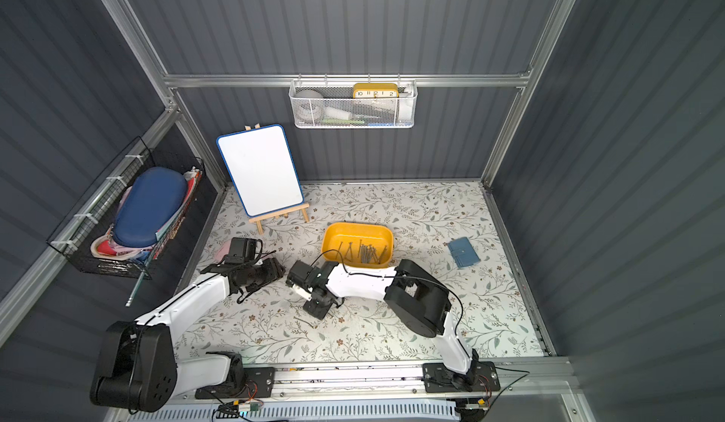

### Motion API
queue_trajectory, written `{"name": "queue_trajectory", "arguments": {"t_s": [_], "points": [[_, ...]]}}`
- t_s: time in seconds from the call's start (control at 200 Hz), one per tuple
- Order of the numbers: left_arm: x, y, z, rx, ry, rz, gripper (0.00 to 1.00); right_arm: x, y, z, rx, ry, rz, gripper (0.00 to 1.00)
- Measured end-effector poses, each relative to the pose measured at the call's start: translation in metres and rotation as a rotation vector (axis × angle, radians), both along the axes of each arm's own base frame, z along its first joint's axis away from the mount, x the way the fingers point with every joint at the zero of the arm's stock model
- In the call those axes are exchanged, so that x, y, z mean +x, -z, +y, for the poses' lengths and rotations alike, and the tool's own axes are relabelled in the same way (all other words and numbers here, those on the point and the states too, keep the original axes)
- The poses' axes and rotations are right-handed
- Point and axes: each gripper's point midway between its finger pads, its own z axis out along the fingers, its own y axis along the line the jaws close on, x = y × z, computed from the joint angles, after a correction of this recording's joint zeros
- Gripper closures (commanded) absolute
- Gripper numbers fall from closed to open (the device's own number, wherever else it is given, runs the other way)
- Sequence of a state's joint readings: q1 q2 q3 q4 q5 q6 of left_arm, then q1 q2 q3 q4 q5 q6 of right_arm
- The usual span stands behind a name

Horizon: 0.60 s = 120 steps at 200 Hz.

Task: Put the nails on the desktop into the storage box
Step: Pick up the nail from the center of the board, then place the nail in the storage box.

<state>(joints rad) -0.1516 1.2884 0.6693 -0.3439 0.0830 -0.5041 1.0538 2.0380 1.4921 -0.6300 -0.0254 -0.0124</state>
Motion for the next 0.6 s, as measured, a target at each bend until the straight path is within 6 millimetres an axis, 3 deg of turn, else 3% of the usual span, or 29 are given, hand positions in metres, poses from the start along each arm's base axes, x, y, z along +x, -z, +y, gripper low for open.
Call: {"name": "queue_trajectory", "arguments": {"t_s": [0.06, 0.235, 0.325, 0.435, 0.6], "points": [[0.000, 0.000, 0.000, 0.000, 0.000, 0.000, 0.36, 0.022, -0.024, -0.009, 0.051, 0.087, -0.017, 1.00], [0.000, 0.000, 0.000, 0.000, 0.000, 0.001, 0.36, 0.099, -0.121, -0.049, 0.261, 0.420, -0.095, 1.00], [0.000, 0.000, 0.000, 0.000, 0.000, 0.001, 0.36, 0.132, -0.144, -0.080, 0.340, 0.589, -0.109, 1.00], [0.000, 0.000, 0.000, 0.000, 0.000, 0.001, 0.36, 0.163, -0.133, -0.118, 0.374, 0.771, -0.083, 1.00], [0.000, 0.000, 0.000, -0.002, 0.001, 0.001, 0.36, 0.185, -0.073, -0.154, 0.336, 0.966, 0.025, 1.00]]}}
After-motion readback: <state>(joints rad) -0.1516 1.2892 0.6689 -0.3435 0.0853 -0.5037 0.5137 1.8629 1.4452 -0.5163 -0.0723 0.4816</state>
